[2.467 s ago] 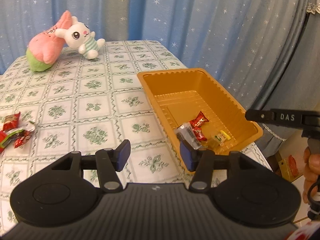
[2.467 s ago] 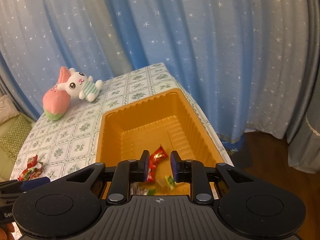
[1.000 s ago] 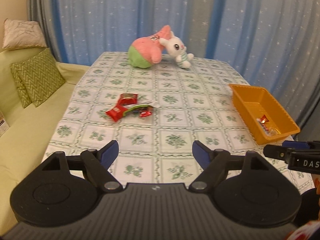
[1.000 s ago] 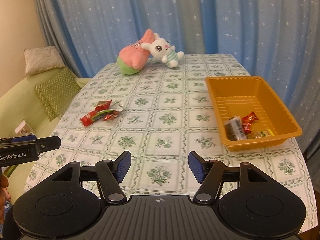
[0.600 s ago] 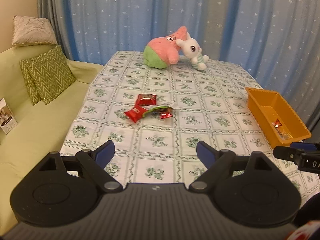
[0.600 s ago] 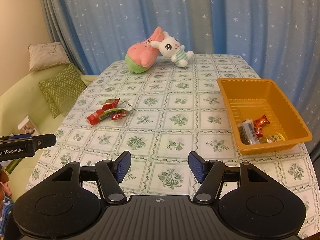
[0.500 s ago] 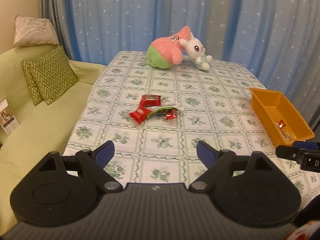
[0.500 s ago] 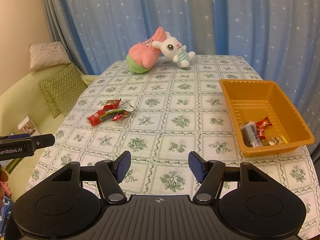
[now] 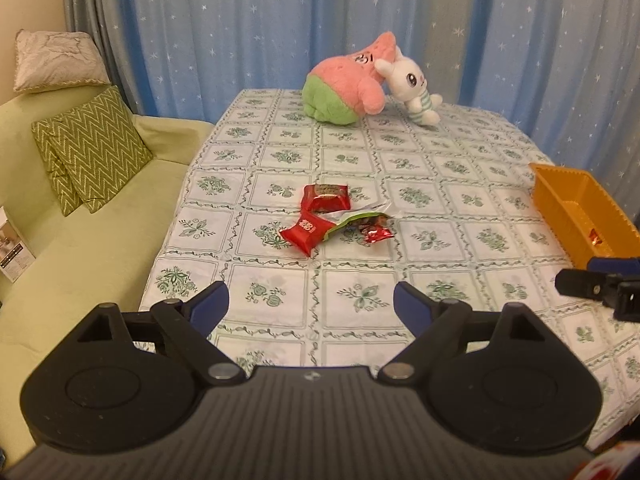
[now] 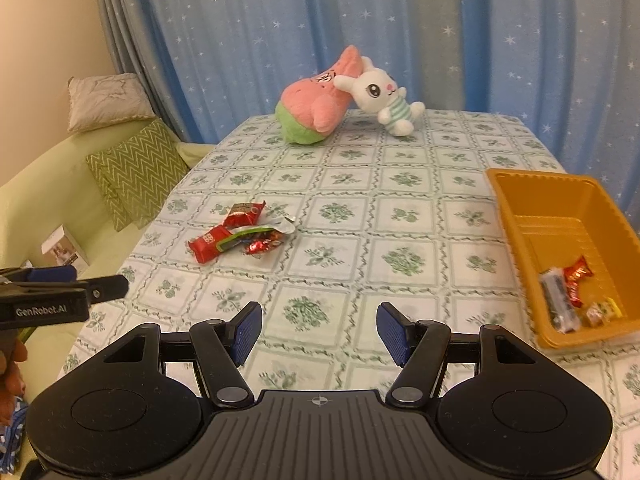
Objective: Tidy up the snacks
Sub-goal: 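Pull both tools back from the tray toward the remaining red snacks, then grasp the red square cake with the left tool while the right grasps a red-wrapped candy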
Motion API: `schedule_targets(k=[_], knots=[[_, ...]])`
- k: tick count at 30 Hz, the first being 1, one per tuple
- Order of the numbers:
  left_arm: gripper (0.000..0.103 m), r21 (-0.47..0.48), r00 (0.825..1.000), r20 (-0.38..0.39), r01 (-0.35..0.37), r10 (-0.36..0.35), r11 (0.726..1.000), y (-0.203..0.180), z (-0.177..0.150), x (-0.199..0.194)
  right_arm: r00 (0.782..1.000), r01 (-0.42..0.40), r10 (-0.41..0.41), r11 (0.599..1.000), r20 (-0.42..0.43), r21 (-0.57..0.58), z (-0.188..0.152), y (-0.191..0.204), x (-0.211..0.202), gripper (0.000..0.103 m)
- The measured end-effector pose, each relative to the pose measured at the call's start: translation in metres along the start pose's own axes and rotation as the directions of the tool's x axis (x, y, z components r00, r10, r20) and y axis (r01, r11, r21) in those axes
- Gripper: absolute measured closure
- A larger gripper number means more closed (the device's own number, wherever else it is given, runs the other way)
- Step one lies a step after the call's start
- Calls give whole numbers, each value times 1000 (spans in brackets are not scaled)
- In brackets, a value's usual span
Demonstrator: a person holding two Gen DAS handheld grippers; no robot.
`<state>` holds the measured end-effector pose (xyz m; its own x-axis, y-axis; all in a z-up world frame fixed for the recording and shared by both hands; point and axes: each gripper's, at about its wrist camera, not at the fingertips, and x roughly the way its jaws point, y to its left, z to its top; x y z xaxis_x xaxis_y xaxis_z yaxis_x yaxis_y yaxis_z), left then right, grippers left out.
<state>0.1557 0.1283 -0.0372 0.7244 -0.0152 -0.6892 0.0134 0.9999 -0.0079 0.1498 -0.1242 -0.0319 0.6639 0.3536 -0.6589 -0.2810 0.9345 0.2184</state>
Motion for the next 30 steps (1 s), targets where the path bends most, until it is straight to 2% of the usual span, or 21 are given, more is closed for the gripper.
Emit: schedule_targets(k=[8,18,21,28,30], knots=[[21,60,1000,-25,14,-12,998,14,12,58,1000,-8,8,1000,-9,-7,13,8,50,39],[35,103,999,-29,41,-38,994,28,41,131,999,-23,22,999,-36,-23,28,14,117,40],[39,170,998,-33,65,-61,983,23,47,151,999,-23,22,1000,-38,-20,31,13,132,40],[58,305,990,-82,135,-116,943,7,46,184,999,-23,23,1000,-42,-8,37,9,157,40],[59,323,987,-95,154,-130,934,4,44,188,999,-23,23,1000,-47,-4,37,7,163,40]])
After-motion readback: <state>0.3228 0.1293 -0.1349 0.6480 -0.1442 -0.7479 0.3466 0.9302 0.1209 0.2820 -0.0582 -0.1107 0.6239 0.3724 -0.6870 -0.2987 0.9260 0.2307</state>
